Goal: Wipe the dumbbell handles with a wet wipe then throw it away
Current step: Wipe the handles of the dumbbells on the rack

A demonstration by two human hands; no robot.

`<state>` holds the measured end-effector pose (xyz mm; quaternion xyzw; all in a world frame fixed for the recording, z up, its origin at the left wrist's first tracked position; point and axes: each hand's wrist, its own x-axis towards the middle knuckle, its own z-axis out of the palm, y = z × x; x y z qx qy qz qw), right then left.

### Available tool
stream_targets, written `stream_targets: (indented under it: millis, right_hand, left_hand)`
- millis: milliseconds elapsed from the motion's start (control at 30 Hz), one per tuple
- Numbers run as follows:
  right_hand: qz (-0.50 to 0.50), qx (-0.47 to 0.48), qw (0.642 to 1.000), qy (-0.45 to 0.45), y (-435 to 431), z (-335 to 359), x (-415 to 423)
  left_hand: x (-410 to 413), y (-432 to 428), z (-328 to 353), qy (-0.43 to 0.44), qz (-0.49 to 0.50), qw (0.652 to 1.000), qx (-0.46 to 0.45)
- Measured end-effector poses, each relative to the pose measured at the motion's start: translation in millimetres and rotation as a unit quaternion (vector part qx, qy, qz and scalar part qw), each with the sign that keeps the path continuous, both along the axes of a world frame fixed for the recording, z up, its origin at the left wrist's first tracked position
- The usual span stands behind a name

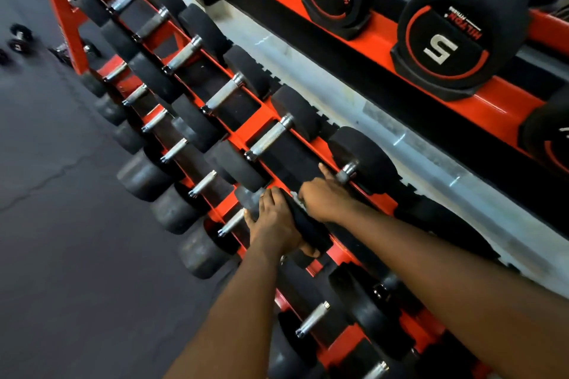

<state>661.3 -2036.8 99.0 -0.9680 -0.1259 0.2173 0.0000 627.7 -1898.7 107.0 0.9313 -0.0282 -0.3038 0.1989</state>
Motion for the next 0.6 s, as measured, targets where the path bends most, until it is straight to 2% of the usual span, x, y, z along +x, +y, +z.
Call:
stream_targets:
  millis: [67,133,233,333,467,600]
  right_hand:
    - [-0.021,0.001,0.998,0.053,8,-3,16]
    - [-0.016,0.02,0.998,0.055,5,-5,15]
    - [0.047,0.052,0.996,-0.054,-16,-8,-19]
    - [0.053,0.068,0.99,-0.114,-28,-10,-45]
    - [0.005,0.074,0.993,-0.096,-19,-10,-30]
    - [-0.035,0.057,0.997,-0.03,1,-20,3]
  left_hand:
    - [2,-2,2,0.002,0.001,1.0,0.003]
    - [3,-2,4,0.006,0.003,1.0,0.004]
    - [1,-2,3,0.009,0.002,1.0,0.005]
    - [1,-1,2,0.002,0.003,1.0,0.005]
    - [0,-2,3,0.005,-0.003,1.0,0.013]
    - [0,-1,2,-0.002,0.004,1.0,0.002]
